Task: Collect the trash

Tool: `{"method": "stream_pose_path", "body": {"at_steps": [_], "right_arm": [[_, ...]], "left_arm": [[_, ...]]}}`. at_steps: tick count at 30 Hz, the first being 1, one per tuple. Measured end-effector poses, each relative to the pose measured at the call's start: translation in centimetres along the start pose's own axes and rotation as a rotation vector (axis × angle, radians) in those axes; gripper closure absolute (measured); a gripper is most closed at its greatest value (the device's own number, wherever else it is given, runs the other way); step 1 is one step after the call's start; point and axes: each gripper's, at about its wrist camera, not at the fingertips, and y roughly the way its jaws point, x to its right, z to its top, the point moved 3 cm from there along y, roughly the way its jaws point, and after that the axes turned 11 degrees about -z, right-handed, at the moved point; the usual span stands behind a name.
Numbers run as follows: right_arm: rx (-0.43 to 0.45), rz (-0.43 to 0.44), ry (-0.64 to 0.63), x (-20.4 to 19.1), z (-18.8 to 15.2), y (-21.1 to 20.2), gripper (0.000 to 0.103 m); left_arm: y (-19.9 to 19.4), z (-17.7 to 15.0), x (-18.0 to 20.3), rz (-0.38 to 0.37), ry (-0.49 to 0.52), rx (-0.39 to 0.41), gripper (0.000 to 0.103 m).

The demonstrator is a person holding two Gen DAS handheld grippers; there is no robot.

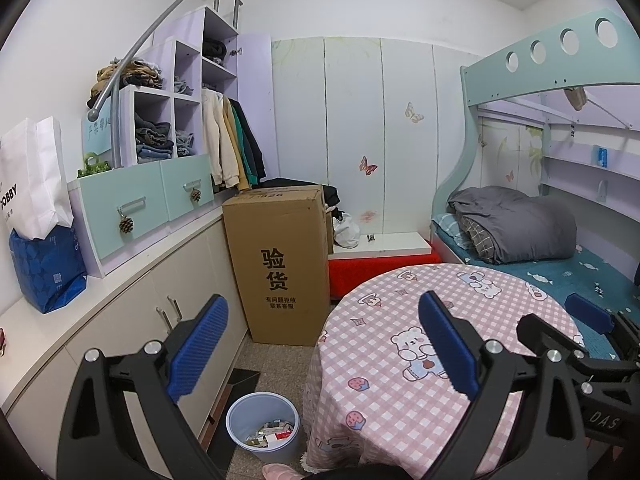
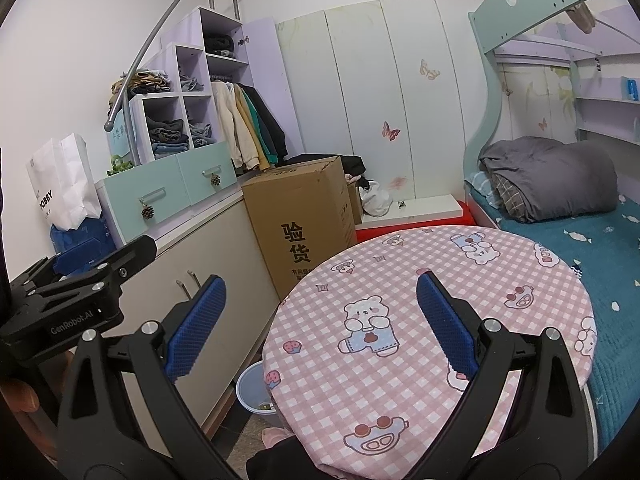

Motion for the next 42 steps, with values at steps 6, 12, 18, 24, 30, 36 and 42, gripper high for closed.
{"method": "stream_pose_path", "body": {"at_steps": [6,12,18,24,30,36,42], "right_arm": [[-0.01,0.004,0.006,0.4,-0.1,0.5,0.009],[-0.019,0.008,0.012,0.5,-0.2,0.9,0.009],[-0.028,0.014,0.02,1.1,-0.3,1.8,0.009],[-0.037,0.017,0.036,2.1,-0.2,2.9,0.009],[-0.049,0.018,0.052,3.3,-0.2,4.1,0.009],[-0.059,0.014,0.069,4.6,-0.2,5.3,0.009],[-0.08,-0.016,0.086,6.7,-0.5,6.6,0.009]], "left_arm": [[0.2,-0.7,-0.3,0.003,0.0,-0.01,0.009],[0.8,-0.8,-0.2,0.01,0.003,-0.025,0.009],[1.8,-1.1,0.0,0.021,0.006,-0.044,0.009],[2.8,-1.0,0.6,0.029,0.018,-0.056,0.009],[4.3,-1.2,1.4,0.037,0.028,-0.078,0.009],[5.7,-1.3,2.2,0.045,0.035,-0.1,0.009],[7.4,-1.5,3.3,0.039,0.042,-0.128,0.009]]}}
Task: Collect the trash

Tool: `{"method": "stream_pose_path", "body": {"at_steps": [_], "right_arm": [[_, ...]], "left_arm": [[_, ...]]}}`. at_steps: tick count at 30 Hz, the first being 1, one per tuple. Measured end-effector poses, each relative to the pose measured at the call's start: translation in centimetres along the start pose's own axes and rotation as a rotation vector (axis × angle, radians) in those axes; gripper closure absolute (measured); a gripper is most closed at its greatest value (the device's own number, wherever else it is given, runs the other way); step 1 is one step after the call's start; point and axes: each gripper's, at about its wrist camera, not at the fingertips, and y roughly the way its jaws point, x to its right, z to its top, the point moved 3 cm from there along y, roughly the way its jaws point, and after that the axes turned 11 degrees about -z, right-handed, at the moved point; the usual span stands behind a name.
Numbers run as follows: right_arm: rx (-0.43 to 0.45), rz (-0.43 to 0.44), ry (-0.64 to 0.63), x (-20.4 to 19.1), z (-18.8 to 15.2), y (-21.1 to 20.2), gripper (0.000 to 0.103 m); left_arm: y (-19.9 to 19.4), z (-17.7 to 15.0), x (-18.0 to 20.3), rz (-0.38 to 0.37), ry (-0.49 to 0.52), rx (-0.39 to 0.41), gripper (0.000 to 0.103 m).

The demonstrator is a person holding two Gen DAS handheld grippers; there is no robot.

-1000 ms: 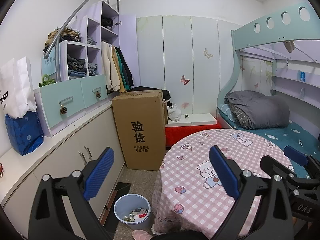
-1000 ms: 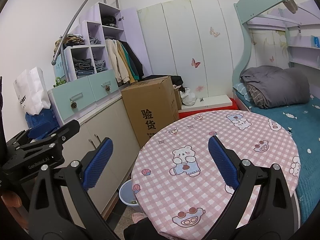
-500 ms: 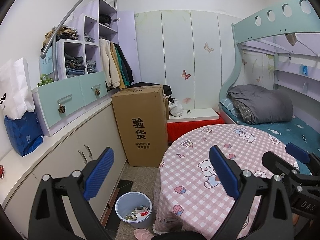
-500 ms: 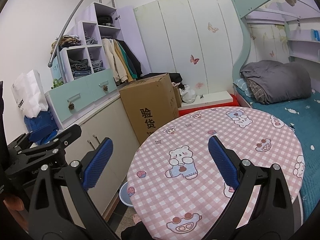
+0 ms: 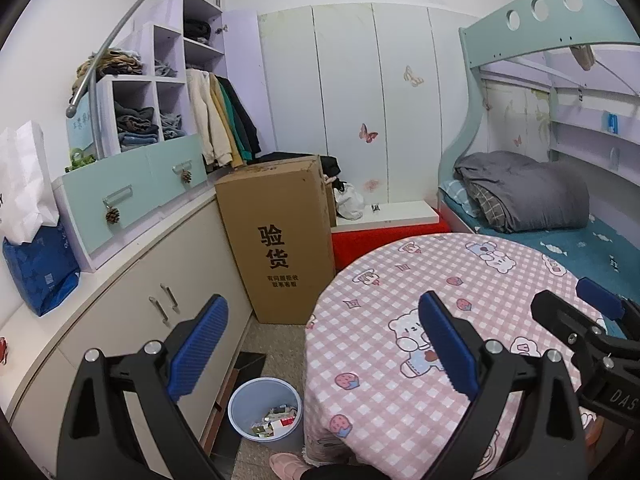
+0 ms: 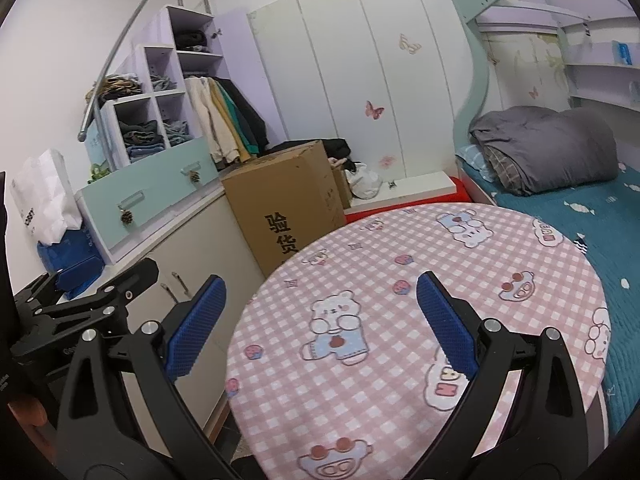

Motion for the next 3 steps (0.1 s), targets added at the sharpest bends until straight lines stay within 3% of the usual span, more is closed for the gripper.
{"method": "stream_pose_path", "body": {"at_steps": [3], "right_arm": [[-0.013,-0.028,0.011,1.27,-0.14,0.73,0.009]], "left_arm": [[1.35,-0.09,0.77,-0.013,-0.005,-0.025,0.009]]}}
